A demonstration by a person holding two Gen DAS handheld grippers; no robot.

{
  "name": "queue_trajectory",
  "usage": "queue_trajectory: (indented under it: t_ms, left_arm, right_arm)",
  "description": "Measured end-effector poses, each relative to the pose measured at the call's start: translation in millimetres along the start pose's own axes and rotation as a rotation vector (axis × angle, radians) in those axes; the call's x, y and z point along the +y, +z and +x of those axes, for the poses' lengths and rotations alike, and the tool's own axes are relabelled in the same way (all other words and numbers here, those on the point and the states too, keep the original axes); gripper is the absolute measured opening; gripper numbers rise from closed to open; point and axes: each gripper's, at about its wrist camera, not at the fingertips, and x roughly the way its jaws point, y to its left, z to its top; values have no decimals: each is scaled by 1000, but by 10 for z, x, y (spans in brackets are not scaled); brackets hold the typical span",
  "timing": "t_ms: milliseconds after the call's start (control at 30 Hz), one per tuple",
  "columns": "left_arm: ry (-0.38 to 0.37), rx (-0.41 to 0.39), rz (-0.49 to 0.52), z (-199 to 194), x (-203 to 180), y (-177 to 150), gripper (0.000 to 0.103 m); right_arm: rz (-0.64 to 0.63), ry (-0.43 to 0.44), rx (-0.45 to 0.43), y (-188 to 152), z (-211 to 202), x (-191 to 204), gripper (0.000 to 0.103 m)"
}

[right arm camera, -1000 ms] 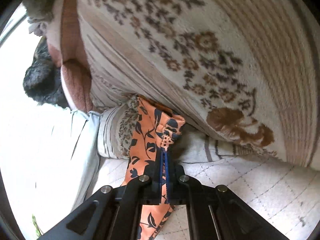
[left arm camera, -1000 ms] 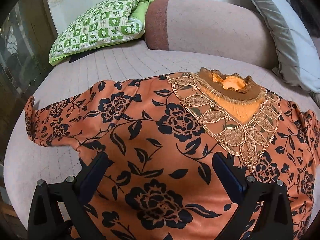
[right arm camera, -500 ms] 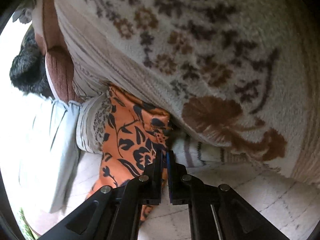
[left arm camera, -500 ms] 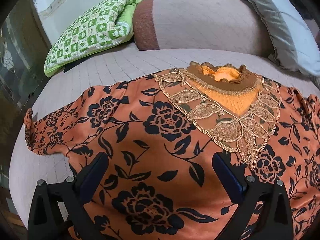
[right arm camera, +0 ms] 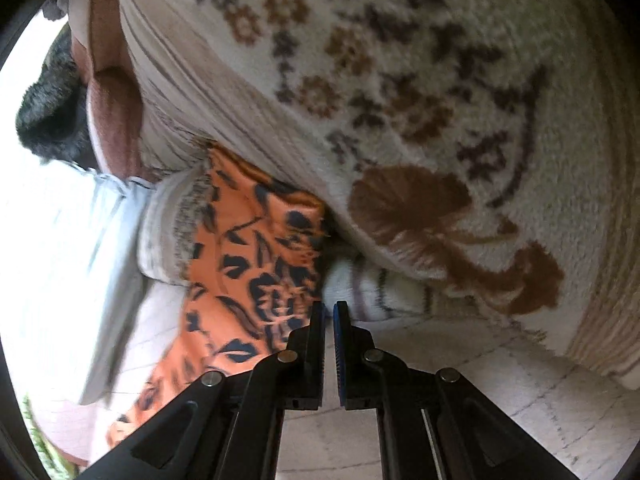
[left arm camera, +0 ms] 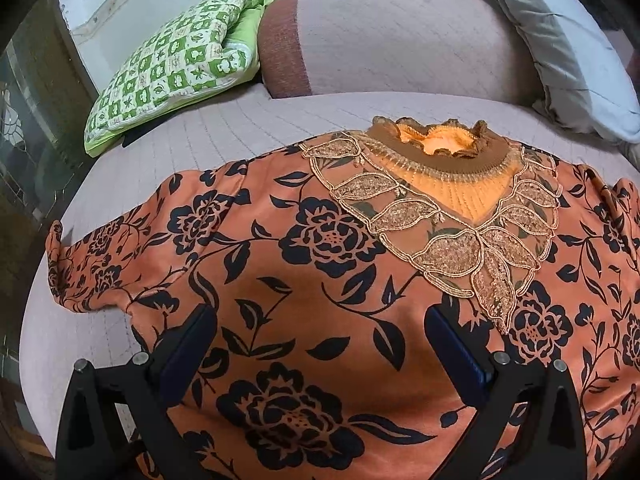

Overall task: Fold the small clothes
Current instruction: 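Grasp the sleeve cuff with the right gripper and lift it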

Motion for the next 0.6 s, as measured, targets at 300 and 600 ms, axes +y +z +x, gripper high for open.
queue_trajectory:
  t_ms: [300, 600]
  left_arm:
    - [-3, 2, 24, 7, -75, -27, 103]
    - [-18, 0, 13, -41, -59, -26, 103]
  right_arm:
    - [-57, 39, 45, -82, -44, 26, 6]
    - [29, 234, 90, -304, -80, -303, 13]
